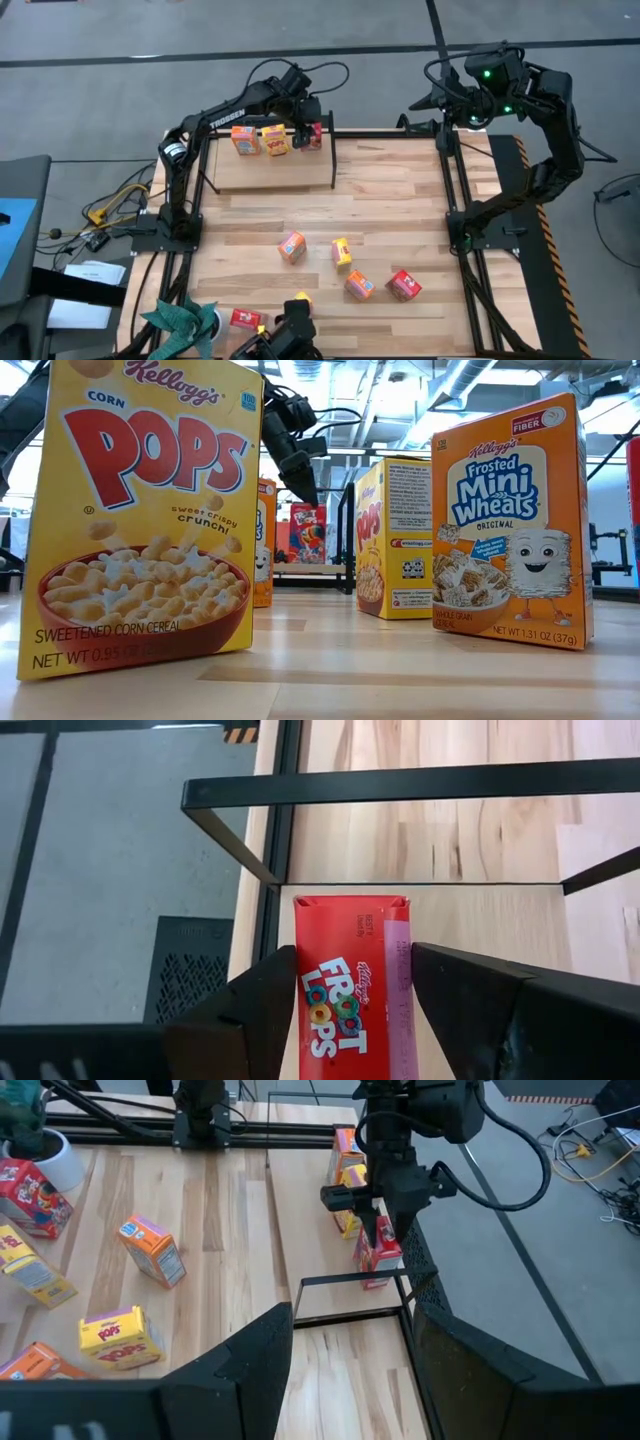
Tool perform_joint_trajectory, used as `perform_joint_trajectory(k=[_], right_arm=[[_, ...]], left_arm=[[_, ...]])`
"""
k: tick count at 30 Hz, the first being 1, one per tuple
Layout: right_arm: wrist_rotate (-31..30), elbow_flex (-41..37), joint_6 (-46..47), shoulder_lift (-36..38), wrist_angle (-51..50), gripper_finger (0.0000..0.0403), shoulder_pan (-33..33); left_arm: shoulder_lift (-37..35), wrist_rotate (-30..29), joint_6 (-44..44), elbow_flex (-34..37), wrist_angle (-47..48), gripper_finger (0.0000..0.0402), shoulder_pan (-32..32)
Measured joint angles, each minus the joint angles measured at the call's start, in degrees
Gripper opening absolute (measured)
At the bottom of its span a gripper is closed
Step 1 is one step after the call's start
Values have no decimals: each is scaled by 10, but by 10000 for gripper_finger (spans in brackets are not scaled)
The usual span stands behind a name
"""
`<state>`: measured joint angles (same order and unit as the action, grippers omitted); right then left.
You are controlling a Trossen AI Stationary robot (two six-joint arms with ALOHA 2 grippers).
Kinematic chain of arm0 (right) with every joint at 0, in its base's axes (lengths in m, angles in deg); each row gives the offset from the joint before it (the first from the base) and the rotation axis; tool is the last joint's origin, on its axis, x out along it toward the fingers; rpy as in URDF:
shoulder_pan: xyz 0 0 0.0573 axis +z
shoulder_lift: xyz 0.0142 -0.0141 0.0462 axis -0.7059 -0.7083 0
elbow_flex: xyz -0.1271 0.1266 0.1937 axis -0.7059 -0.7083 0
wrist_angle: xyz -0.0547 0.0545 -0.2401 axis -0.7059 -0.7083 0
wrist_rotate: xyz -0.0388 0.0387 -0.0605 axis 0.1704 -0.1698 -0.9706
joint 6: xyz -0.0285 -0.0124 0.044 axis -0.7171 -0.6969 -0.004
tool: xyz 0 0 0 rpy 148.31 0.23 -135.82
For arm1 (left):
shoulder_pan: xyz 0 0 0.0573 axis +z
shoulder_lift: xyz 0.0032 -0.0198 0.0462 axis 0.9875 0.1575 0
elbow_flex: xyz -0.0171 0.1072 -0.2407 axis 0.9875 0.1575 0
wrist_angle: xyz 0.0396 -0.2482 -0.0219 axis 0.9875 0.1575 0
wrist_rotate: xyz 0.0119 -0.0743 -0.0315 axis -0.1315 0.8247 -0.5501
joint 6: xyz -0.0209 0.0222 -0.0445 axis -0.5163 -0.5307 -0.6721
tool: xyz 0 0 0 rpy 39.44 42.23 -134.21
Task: Stack cereal on shelf
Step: Put the top red cereal box on the shelf, then adjust the yellow cereal box on the shelf
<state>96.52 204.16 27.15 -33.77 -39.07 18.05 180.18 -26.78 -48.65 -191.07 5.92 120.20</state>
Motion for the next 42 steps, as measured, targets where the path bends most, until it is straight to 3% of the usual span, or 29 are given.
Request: perform_joint_trajectory(k=[20,42], right_arm=[[0,0,0,0,0,232,0],[0,0,0,0,-2,232,0]], left_arm=[[0,24,30,0,1,189,0],[1,-12,3,-34,-7,254,0]])
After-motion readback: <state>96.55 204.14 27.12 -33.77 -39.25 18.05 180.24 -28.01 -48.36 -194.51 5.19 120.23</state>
